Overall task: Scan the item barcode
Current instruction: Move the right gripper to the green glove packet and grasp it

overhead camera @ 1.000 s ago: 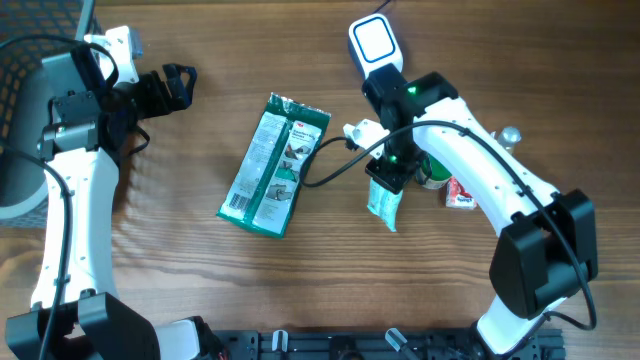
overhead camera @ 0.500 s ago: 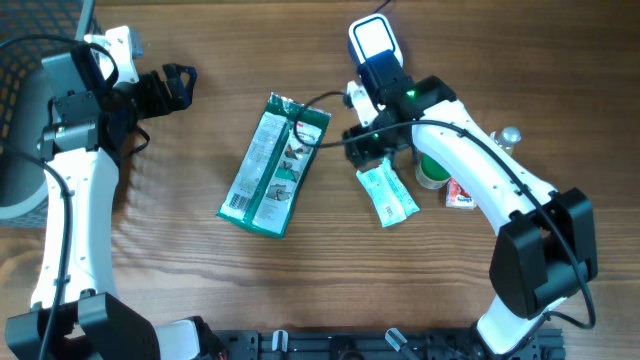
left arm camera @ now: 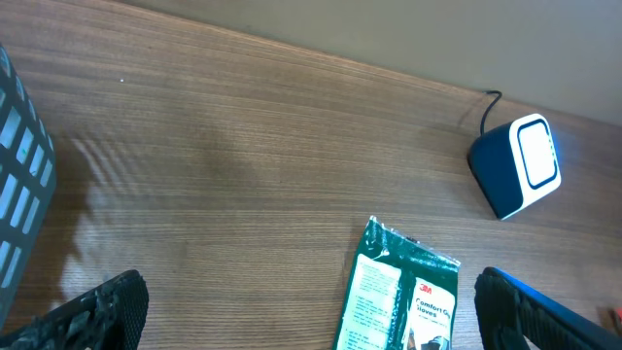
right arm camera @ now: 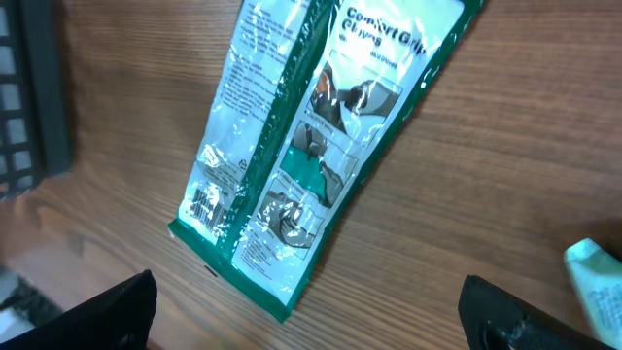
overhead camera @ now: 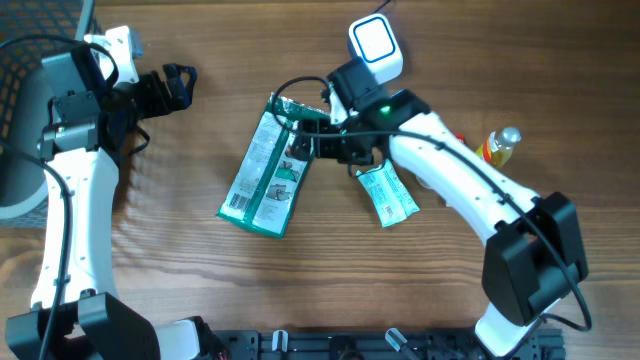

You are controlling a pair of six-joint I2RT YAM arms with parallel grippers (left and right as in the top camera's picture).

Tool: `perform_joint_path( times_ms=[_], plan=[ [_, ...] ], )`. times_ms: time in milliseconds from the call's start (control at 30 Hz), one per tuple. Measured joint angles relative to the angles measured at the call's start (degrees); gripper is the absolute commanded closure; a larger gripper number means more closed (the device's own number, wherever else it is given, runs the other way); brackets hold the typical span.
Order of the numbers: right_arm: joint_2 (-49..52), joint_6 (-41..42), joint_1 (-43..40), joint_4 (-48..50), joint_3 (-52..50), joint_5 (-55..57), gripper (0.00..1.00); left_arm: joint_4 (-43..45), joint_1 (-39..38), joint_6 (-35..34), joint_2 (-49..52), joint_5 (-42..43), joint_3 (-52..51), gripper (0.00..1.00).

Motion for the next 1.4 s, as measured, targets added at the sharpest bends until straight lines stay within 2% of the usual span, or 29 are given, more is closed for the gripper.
perform_joint_path(
  times_ms=[100, 233, 367, 500, 667, 867, 1200, 1400],
  plan=[
    [0.0, 3.5, 2.69, 0.33, 0.0, 4.81, 0.03, 0.0, 0.0, 0.0, 0.0, 0.0, 0.0, 0.0],
    [0.0, 6.54, 6.12, 1.84, 0.0, 12.15, 0.15, 0.0, 0.0, 0.0, 0.0, 0.0, 0.0, 0.0],
    [0.17, 8.81, 8.68, 3.65, 0.0, 15.39, 0.32, -0.02, 0.0, 0.0, 0.0, 0.0, 0.0, 0.0],
    [2.43, 10.4, 10.8, 5.77, 0.0, 16.52, 0.41, -0.02, 0.0, 0.0, 0.0, 0.0, 0.0, 0.0],
    [8.48, 11.08, 13.77, 8.66, 0.0, 16.68, 0.44, 0.0, 0.0, 0.0, 0.0, 0.0, 0.0, 0.0],
    [13.49, 11.37, 15.63, 9.14, -0.02, 16.81, 0.56, 0.0, 0.0, 0.0, 0.0, 0.0, 0.0, 0.0],
    [15.1, 13.14, 15.39, 9.07, -0.04, 18.91, 0.56, -0.02, 0.0, 0.0, 0.0, 0.0, 0.0, 0.0],
    [15.37, 13.33, 15.39, 4.42, 0.13, 24.26, 0.57, 0.0, 0.0, 0.0, 0.0, 0.0, 0.0, 0.0]
  ],
)
